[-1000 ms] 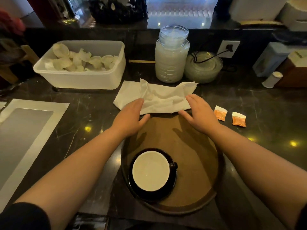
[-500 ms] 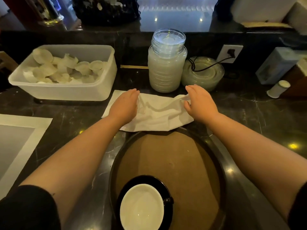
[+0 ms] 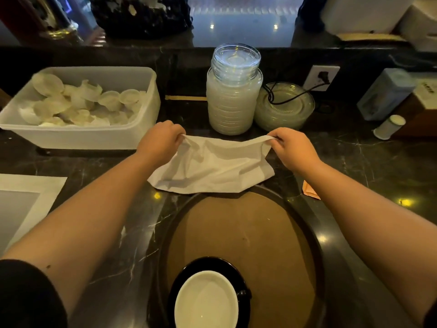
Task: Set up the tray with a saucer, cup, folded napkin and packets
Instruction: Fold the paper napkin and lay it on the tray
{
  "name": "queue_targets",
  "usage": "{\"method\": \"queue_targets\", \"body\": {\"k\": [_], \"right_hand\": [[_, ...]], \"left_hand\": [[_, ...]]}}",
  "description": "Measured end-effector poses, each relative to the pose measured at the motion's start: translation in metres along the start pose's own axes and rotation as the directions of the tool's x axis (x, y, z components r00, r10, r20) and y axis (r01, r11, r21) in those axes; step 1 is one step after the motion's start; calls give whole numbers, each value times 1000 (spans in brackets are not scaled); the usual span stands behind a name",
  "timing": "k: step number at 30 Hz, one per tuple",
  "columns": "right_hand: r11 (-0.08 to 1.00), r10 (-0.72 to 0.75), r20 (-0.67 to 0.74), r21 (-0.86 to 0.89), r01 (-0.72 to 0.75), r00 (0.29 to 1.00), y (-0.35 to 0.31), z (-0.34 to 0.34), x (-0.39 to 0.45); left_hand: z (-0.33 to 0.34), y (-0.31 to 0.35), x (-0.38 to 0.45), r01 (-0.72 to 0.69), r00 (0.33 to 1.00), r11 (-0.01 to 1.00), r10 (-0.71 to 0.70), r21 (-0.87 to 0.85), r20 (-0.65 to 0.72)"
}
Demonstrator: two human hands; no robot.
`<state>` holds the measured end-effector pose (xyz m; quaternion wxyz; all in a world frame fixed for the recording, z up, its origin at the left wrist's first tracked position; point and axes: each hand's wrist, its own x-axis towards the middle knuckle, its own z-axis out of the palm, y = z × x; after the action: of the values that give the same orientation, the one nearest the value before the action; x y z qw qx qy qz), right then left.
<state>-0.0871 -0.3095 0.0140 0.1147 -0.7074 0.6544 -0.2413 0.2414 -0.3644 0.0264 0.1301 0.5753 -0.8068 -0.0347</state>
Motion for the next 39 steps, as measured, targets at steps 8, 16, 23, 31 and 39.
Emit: {"method": "queue_targets", "body": {"k": [8, 16, 23, 31, 39], "right_hand": [[979, 77, -220, 200, -33, 972, 1, -73, -37], [943, 58, -251, 332, 29, 966, -21, -135, -114], [931, 171, -73, 340, -136, 983, -26, -125, -218], [912, 283, -74, 330, -245, 956, -28, -117, -275], [860, 360, -133, 432, -272, 924, -27, -110, -220]], "left_hand": [[-70, -13, -73, 75, 954, 982, -121, -173, -274], [-113, 8, -165, -20, 939, 972, -63, -235, -340], [-97, 2, -249, -65, 977, 933, -12, -353, -212], [-84, -11, -287, -8, 990, 906, -53, -423, -132], [-84, -14, -223, 32, 978, 903, -116, -429, -171]]}}
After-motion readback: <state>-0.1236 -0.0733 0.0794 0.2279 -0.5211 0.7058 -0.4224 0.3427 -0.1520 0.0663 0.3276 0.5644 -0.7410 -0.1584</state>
